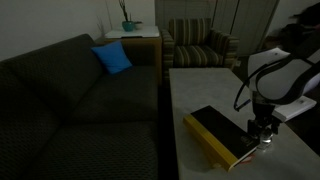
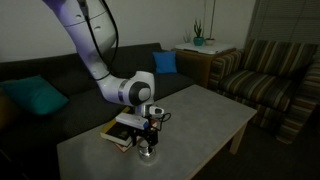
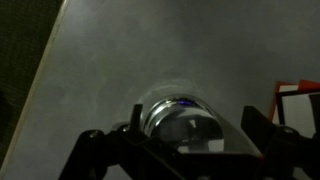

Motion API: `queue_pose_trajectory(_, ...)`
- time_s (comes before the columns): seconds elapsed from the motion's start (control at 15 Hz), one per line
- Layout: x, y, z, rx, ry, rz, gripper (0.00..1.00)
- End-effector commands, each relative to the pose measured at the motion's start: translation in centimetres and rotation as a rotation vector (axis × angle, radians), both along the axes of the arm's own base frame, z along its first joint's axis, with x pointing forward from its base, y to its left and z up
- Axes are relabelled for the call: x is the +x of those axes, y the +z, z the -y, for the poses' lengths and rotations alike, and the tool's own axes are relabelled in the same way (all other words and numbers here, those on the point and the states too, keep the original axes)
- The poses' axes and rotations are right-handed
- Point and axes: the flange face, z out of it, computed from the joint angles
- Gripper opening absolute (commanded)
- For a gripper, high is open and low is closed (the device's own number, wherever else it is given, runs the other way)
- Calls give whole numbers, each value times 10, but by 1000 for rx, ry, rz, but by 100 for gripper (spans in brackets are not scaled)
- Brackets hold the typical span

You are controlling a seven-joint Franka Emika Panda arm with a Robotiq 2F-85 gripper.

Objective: Remove the silver lid from the silver tin

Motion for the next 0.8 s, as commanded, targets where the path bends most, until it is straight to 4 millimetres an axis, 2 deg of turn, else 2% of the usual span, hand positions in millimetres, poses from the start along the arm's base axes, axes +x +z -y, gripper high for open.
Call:
queue_pose_trajectory(0.0,-5,0,4,10,-23,22,100)
queue_pose_trajectory(0.33,-5,4,3,3,-74,47,100)
queue_pose_trajectory(0.73,1,14,19,-38,-142,73,100)
